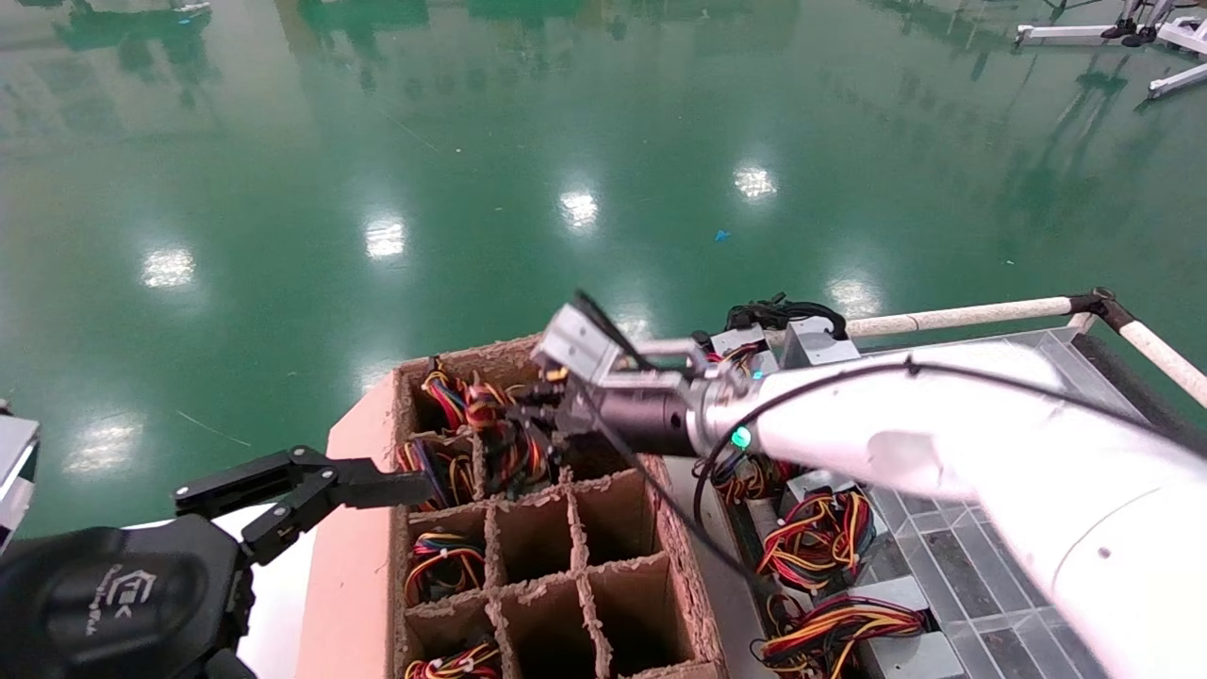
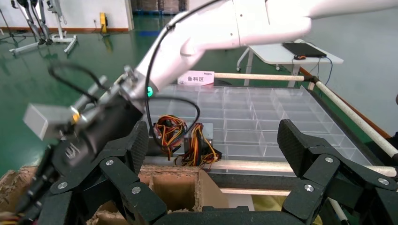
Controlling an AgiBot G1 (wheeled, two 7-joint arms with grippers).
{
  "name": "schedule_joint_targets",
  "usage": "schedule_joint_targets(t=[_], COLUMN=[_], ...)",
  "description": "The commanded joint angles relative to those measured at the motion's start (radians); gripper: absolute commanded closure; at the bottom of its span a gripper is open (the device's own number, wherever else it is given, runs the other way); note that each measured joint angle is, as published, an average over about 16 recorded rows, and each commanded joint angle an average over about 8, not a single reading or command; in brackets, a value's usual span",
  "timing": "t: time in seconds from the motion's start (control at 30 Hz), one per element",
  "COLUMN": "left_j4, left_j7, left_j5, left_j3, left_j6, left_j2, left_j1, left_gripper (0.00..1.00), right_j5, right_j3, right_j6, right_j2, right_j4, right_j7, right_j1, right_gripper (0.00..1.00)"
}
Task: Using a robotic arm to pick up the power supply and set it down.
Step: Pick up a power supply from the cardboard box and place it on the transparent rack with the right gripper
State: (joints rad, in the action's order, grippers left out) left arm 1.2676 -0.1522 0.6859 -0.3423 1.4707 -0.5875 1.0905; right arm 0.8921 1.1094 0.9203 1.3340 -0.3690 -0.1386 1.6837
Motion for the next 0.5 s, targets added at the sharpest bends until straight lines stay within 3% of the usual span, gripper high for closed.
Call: schedule_joint_targets(t=[0.03,0.3,0.5], left_j4=[0.0,0.0,0.0], left_j7=[0.0,0.0,0.0], left_j5=[0.0,0.0,0.0], left_j3=[0.0,0.0,0.0], left_j6=[0.0,0.0,0.0], left_j2=[0.0,0.0,0.0], left_j1=[0.0,0.0,0.0], left_gripper=[0.0,0.0,0.0], right_j5=[-0.015,-0.116,-0.159], right_j3=[-0.006,-0.073,-0.113], right_j6=[0.024,0.278,0.368], right_j2=[-0.003,-0.089,-0.179], right_j4=[0.009,0.032,0.056], right_j7=[-0.008,-0.086,-0.128], right_j1=[0.017,0.105,0.178], right_gripper=[1.0,1.0,1.0])
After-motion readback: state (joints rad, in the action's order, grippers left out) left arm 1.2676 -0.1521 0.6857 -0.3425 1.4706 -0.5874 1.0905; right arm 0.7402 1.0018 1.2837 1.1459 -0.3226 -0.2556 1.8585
